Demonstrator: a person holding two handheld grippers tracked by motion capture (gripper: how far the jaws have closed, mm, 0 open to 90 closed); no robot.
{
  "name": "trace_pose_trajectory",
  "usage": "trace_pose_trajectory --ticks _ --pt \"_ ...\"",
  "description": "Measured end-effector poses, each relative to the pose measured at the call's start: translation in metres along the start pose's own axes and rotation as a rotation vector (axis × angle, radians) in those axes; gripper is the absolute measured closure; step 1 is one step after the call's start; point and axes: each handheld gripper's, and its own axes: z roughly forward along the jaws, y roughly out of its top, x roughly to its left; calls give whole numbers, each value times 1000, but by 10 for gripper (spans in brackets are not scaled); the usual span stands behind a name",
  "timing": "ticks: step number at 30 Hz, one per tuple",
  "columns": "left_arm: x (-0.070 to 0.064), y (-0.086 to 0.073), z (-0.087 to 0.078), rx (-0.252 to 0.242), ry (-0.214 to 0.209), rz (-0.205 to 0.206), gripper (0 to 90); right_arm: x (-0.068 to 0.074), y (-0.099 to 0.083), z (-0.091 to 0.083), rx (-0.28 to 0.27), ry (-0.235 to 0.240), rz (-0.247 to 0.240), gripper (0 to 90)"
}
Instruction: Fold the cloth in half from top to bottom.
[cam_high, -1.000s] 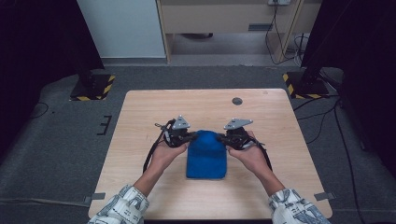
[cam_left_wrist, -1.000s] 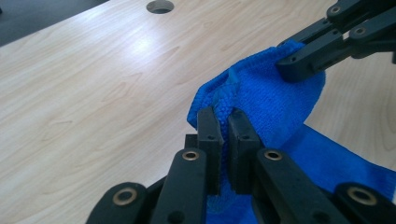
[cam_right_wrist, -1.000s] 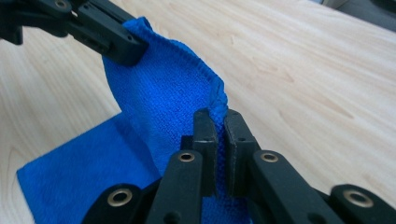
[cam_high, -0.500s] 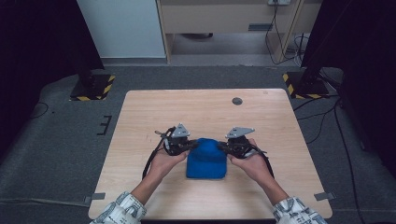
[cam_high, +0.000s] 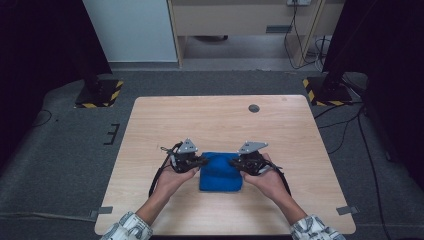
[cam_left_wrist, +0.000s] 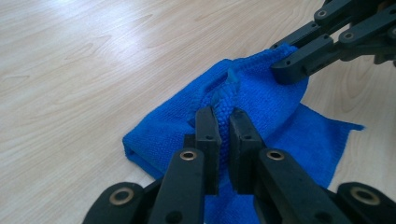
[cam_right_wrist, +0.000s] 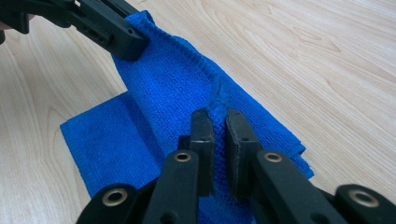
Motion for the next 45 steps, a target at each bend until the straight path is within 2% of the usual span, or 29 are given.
trace_pose_trajectory --ticks 8,14,22,28,36,39,45 --pt "-7 -9 2 10 -20 -5 815 1 -10 -1 12 2 11 794" --pt "-10 -20 1 28 -25 -10 765 7 -15 -5 27 15 -4 676" --pt "-14 -31 0 39 -26 -5 734 11 -22 -10 44 23 36 514" --pt "-19 -35 -1 43 -23 8 702 13 -20 -19 32 26 50 446" --pt "-24 -39 -1 50 -33 21 687 8 -10 -26 7 -1 63 438" --pt "-25 -41 -2 55 -35 26 680 5 -11 -21 23 -29 73 440" --pt "-28 -44 -5 49 -38 24 649 3 -14 -5 58 -47 86 443"
